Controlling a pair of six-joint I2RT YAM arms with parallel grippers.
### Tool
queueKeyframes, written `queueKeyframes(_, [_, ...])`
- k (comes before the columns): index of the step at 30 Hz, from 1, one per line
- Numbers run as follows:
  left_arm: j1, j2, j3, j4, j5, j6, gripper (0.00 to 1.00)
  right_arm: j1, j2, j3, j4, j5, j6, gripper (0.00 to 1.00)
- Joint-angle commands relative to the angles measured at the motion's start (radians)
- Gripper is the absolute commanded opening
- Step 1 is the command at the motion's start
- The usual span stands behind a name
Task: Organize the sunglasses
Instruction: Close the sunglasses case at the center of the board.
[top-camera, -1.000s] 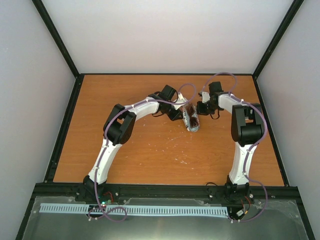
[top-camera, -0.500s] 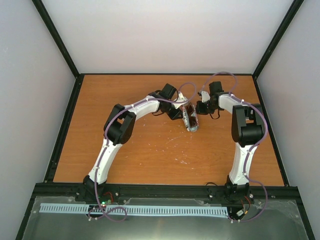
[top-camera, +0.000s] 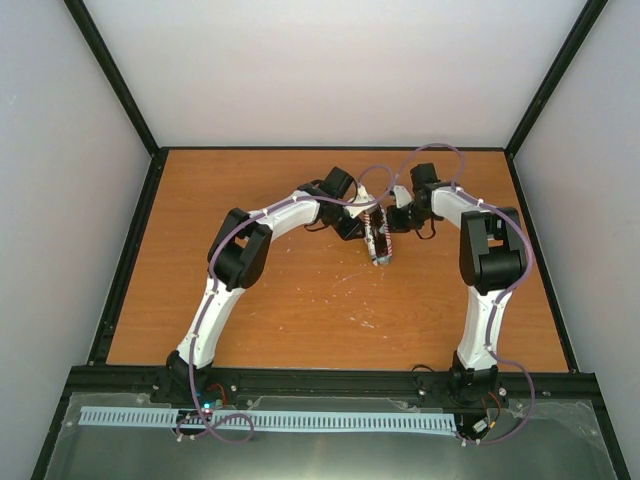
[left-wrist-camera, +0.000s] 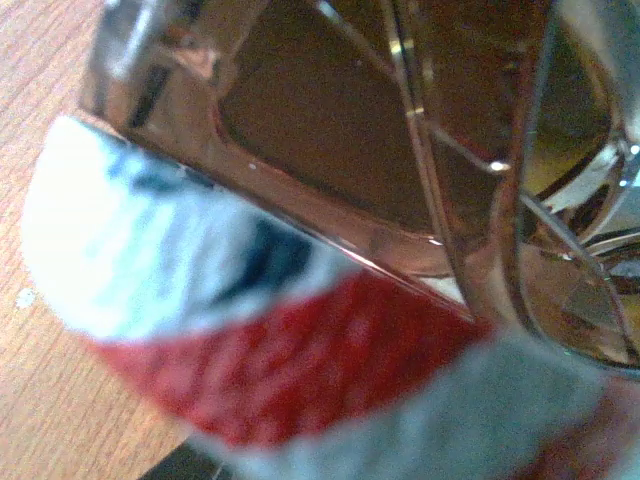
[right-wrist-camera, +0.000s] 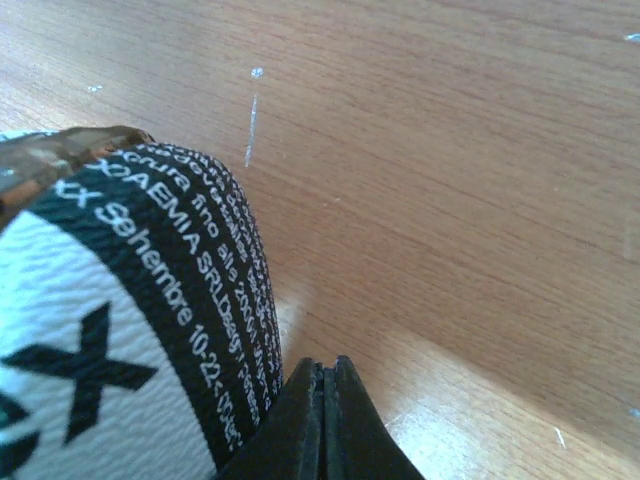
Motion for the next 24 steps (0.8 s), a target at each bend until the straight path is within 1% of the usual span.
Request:
queueKeyframes(1, [-0.044,-0.005,0.073,0.115,0.04,-0.005,0.26,0.077,0.006,0.043,-0.056,-0.11,-0.03,0.03])
queueKeyframes(5, [-0.046,-0.027,0.066,0.112,0.024,0.003,0.25,0.077,0.036,0.073,-0.066,-0.09,-0.023,0.03])
queueKeyframes(6, [-0.046,-0.033,0.064,0.111,0.021,0.003,0.25,0.101,0.041,0.08,-0.067,-0.088,-0.02,0.03])
queueKeyframes(12, [-0.046,-0.06,0.05,0.108,0.01,0.011,0.25,0.14,0.068,0.108,-0.089,-0.06,-0.022,0.03])
queueKeyframes(20, [-0.046,-0.112,-0.004,0.11,-0.026,0.026,0.25,0.151,0.055,0.078,-0.083,-0.048,-0.017,0.03])
queueKeyframes(23, [-0.04,-0.11,0.012,0.096,-0.033,0.033,0.26,0.152,0.069,0.078,-0.108,-0.056,-0.023,0.03])
queueKeyframes(24, [-0.036,-0.11,0.02,0.089,-0.033,0.033,0.28,0.151,0.07,0.072,-0.112,-0.046,-0.021,0.03])
